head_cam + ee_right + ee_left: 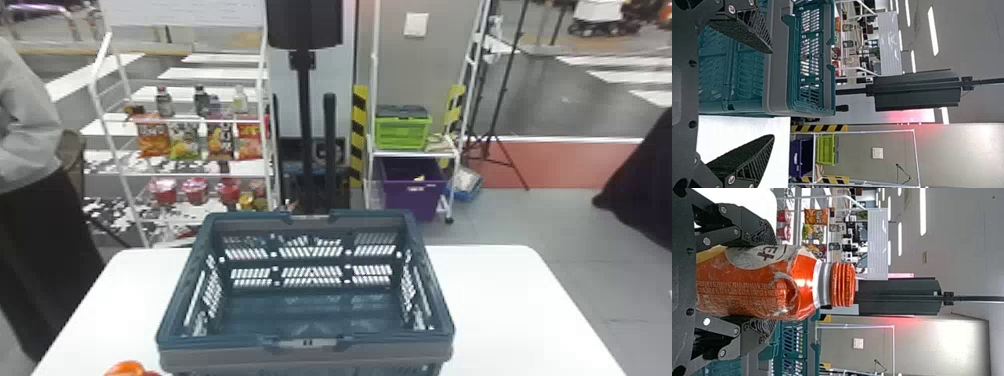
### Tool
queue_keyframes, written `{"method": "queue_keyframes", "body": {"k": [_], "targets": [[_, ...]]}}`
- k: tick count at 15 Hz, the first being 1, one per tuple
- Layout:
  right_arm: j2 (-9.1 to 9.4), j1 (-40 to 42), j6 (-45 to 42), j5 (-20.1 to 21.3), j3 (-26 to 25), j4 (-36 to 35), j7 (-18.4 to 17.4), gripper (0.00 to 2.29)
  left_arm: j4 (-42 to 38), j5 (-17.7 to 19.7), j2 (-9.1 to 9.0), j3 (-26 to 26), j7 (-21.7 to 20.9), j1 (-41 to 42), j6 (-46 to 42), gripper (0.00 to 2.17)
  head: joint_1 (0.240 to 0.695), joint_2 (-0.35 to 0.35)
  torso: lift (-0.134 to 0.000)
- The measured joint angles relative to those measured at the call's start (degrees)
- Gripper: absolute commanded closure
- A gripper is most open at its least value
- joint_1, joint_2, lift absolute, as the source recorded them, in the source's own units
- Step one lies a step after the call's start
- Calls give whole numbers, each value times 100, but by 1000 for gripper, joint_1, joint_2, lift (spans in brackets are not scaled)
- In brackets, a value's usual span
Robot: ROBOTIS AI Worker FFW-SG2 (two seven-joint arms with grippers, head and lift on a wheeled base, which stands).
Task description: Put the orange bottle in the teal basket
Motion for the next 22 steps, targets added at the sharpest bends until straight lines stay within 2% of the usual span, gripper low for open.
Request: {"method": "queue_keyframes", "body": {"k": [11,14,16,18,22], "targets": [[0,203,-1,96,21,-224,-8,124,8,181,193,65,-13,30,-110,1862,499,0,0],[0,218,-1,104,19,-220,-8,124,-228,235,216,285,-119,44,37,1862,499,0,0],[0,225,-1,112,5,-204,-8,124,-560,342,211,653,-409,-28,457,1862,499,0,0],[0,236,-6,112,-27,-200,-8,124,-949,391,194,1146,-911,-305,1297,1862,499,0,0],[0,325,-164,97,-65,-161,-47,124,-1440,424,395,1765,-1608,-1244,3292,1862,499,0,0]]}}
